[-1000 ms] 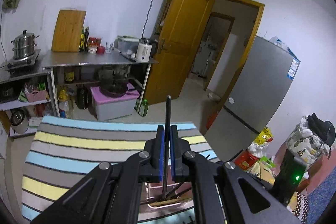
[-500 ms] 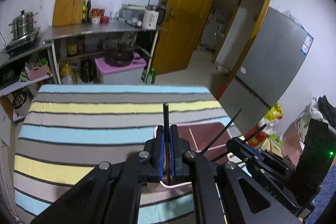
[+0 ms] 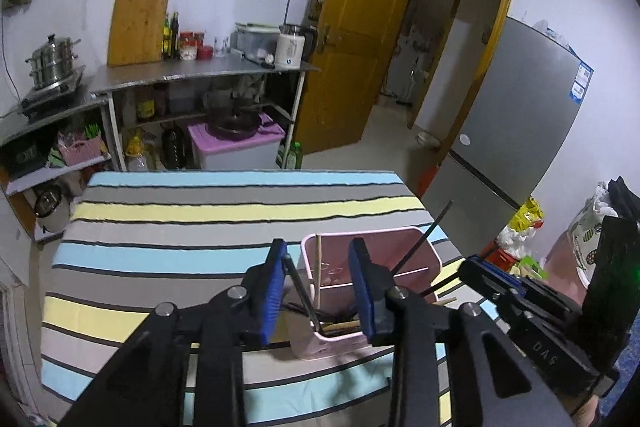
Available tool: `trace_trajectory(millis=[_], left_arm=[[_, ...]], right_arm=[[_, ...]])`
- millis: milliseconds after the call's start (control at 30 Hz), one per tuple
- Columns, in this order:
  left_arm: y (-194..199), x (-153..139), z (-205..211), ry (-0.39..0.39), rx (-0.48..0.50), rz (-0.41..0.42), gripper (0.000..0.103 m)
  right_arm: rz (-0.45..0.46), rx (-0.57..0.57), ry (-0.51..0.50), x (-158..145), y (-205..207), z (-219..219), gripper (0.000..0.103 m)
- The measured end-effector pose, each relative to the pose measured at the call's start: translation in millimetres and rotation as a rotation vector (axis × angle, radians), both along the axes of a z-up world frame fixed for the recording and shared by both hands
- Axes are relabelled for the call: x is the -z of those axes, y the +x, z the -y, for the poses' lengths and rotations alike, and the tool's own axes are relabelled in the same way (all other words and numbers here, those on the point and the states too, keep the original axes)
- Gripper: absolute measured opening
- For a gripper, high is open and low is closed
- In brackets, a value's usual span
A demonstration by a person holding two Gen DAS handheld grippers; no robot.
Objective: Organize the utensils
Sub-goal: 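Withdraw the right gripper and move it toward the remaining black chopsticks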
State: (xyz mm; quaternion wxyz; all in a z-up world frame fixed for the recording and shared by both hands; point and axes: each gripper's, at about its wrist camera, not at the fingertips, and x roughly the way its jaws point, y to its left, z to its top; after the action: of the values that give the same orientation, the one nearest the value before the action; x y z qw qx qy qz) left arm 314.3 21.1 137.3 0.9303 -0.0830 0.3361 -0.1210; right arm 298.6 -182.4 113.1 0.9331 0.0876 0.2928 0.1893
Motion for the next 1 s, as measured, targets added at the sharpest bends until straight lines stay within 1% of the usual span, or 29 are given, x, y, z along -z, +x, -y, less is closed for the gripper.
trace_trajectory(millis=[167, 233, 367, 433, 567, 767, 1000], left_arm=[[-25, -10, -6, 0.017, -0.016, 0.034, 0.037], [-38, -13, -8, 0.013, -0.02, 0.051, 0.038], [-66, -17, -10, -0.001, -0.025, 0.082, 0.044], [-82, -15, -9, -0.011, -0.029, 0.094, 0.045], [-114, -5, -6, -0.027, -0.03, 0.105, 0.048], [-159, 17, 4, -0.026, -0.014, 0.112, 0.049], [-197, 39, 20, -0.017, 0.002, 0.1, 0.049]], right_arm=[[0.025, -0.001, -0.002, -12, -24, 7, 0.012], [0.031, 0.001, -0.005, -15, -33, 9, 0.012], [0.056, 0.009, -0.011, -20, -59, 16, 0.012], [0.068, 0.011, -0.013, -21, -73, 20, 0.013], [0.086, 0.016, -0.03, -19, -102, 27, 0.013], [0.092, 0.018, -0.058, -7, -143, 34, 0.013], [0.091, 0.034, -0.086, 11, -180, 41, 0.013]])
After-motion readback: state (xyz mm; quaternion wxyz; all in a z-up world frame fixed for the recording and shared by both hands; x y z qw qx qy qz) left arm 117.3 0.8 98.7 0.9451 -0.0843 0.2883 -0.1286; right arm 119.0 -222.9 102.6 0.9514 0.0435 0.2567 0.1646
